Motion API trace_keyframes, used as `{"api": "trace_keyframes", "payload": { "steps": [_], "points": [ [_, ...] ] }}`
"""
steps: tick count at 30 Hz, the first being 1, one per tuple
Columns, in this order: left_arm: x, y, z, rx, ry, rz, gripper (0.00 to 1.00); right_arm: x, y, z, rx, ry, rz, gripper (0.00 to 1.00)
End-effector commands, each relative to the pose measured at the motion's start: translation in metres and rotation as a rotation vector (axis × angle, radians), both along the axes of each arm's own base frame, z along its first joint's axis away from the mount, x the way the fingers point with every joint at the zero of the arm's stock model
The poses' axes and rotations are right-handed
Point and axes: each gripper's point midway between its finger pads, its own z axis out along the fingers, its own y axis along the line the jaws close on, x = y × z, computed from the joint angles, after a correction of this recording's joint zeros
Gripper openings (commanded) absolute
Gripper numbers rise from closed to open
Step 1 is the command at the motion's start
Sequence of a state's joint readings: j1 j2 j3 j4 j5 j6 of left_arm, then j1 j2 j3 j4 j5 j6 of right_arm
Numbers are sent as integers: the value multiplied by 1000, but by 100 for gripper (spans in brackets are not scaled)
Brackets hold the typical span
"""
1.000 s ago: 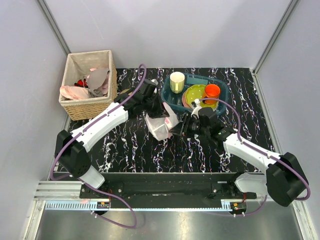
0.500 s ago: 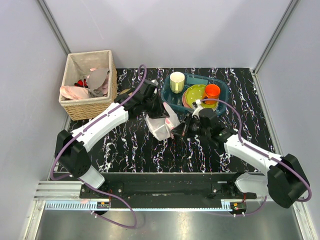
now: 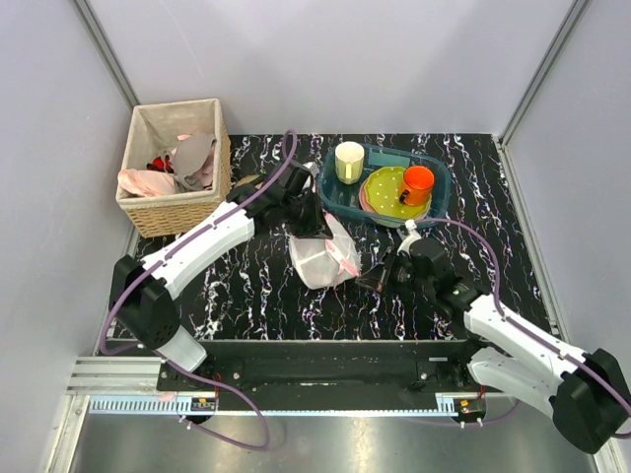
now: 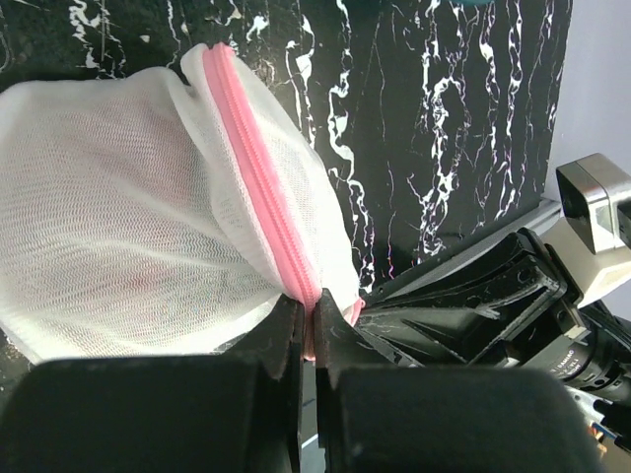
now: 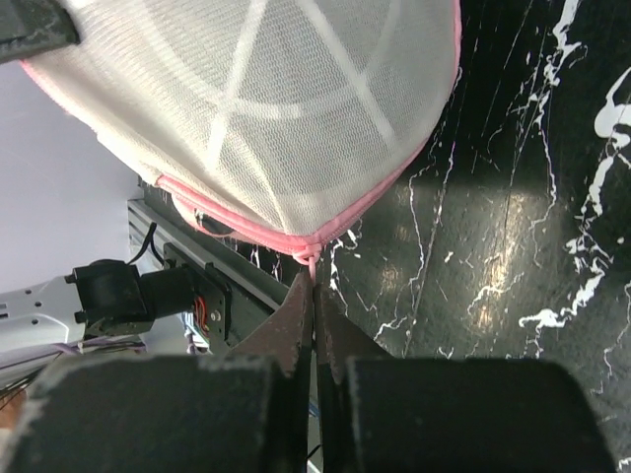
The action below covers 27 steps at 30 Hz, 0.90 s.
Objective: Unzip the laundry bag and remove the bra
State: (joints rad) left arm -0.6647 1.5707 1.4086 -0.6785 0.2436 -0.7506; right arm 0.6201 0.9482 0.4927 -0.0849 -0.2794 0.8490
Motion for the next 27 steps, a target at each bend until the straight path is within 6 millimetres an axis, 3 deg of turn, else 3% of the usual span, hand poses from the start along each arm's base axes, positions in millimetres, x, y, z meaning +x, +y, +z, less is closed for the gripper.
{"api": "trace_keyframes", "payload": {
  "steps": [1,6,8,9,10,12,13,15,16,19,20,22,23,24,27],
  "points": [
    [21,-10,31,-43,-110,-34,0,-22,-11,-5,-42,49,33,0],
    [38,-28,12,-28,-93,-76,0,-22,-11,30,1,-6,27,0],
    [43,-41,15,-72,-118,-121,0,-17,-9,50,25,-40,18,0],
    [45,-45,10,-82,-127,-150,7,-16,-8,55,29,-43,15,0],
    [41,-49,9,-105,-120,-180,16,-13,-5,65,45,-53,9,0],
    [39,-54,13,-127,-133,-226,45,-7,-1,68,50,-43,2,0],
    [32,-55,21,-147,-135,-258,79,-3,1,75,59,-49,-2,0],
    [25,-47,30,-125,-146,-284,98,2,7,74,59,-42,4,0],
    [19,-40,44,-124,-176,-285,99,4,8,75,60,-47,4,0],
    [1,-22,48,-92,-156,-264,99,8,11,74,57,-54,13,0],
    [-8,-15,61,-112,-175,-255,99,8,13,71,52,-50,19,0],
    [-24,-9,49,-130,-115,-230,95,10,14,68,48,-45,28,0],
    [-29,-8,63,-176,-151,-226,91,10,16,65,47,-36,36,0],
    [-35,-6,49,-183,-99,-199,88,10,17,65,48,-38,41,0],
    [-40,-12,50,-243,-95,-189,81,9,18,63,45,-36,46,0]
  ]
}}
